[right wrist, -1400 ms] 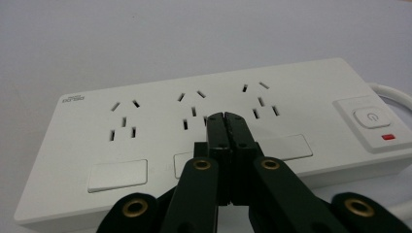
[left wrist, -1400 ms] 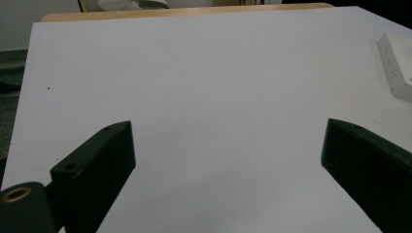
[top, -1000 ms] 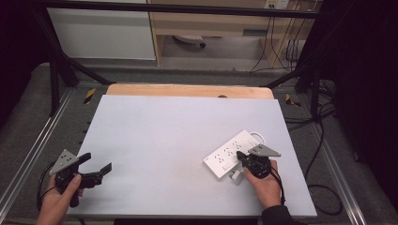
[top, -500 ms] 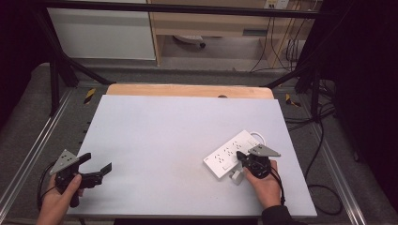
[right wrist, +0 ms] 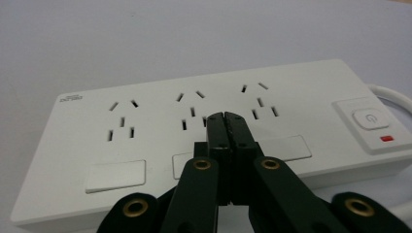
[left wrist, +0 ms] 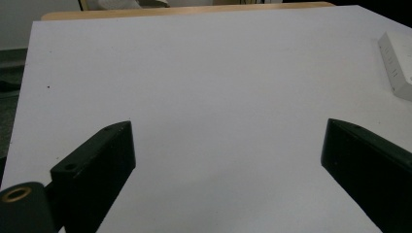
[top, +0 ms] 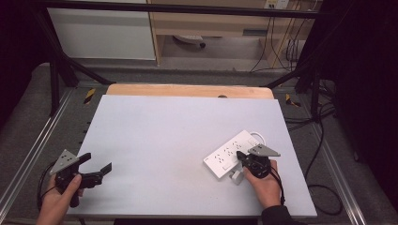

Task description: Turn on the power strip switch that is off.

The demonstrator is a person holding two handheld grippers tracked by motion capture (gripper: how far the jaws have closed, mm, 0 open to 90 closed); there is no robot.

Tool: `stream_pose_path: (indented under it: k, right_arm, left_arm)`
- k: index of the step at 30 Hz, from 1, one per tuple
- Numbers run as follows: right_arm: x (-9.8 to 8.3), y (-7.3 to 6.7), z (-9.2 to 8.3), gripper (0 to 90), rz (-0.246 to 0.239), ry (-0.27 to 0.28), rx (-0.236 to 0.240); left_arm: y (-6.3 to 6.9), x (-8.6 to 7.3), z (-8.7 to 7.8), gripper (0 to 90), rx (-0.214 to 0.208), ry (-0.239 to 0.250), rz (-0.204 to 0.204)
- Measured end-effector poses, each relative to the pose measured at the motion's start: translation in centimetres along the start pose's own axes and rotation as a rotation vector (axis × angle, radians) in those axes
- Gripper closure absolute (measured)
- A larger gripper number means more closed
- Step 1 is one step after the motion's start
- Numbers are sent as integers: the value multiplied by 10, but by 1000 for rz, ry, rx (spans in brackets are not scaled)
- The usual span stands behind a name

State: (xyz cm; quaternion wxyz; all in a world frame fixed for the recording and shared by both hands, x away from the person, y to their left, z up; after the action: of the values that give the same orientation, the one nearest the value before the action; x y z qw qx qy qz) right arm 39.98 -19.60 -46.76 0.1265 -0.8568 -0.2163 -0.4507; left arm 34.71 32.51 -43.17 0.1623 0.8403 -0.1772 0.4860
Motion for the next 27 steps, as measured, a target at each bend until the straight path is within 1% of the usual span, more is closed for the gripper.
stream_pose_path:
  k: [1, 3, 7, 9, 11, 12, 13, 15, 19, 27]
  right_arm:
    - [0, 1, 0, 900, 2, -2, -6]
    - [0, 1, 0, 900, 20, -3, 4]
    - [0, 1, 0, 900, 15, -2, 4]
    - [0, 1, 0, 900, 3, -2, -4]
    - [0, 1, 0, 900, 2, -3, -4]
    - [-1, 1, 1, 900, -7, -14, -10]
    - [-2, 2, 2, 900, -9, -11, -6]
    - [-2, 2, 2, 900, 7, -11, 2]
    - [-1, 2, 2, 900, 12, -13, 2]
    - [-1, 2, 2, 900, 8, -11, 3]
  left_arm:
    - [0, 0, 0, 56, 1, 0, -1]
    - [0, 0, 0, 56, 1, 0, 0]
    - [1, 0, 0, 56, -1, 0, -1]
    - [1, 0, 0, 56, -1, 0, -1]
    - [0, 0, 0, 56, 0, 0, -2]
    - [0, 0, 0, 56, -1, 0, -2]
    - [0, 0, 0, 56, -1, 0, -2]
    - [1, 0, 0, 56, 0, 2, -2]
    - [0, 0, 0, 56, 0, 0, -1]
    - [0, 0, 0, 56, 2, 1, -2]
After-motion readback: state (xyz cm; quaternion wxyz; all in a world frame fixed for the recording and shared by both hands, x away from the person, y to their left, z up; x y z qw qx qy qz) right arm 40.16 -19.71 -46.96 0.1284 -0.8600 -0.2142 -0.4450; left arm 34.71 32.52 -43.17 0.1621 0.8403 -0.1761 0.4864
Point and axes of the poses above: each handheld gripper's, and its own axes: z roughly forward along the jaws, x roughly out of its top, y roughly to its right, the point moved 4 cm from there along z, roughly forward along the jaws, and after that the axes turned 2 degrees about -y, right-handed, at the moved point
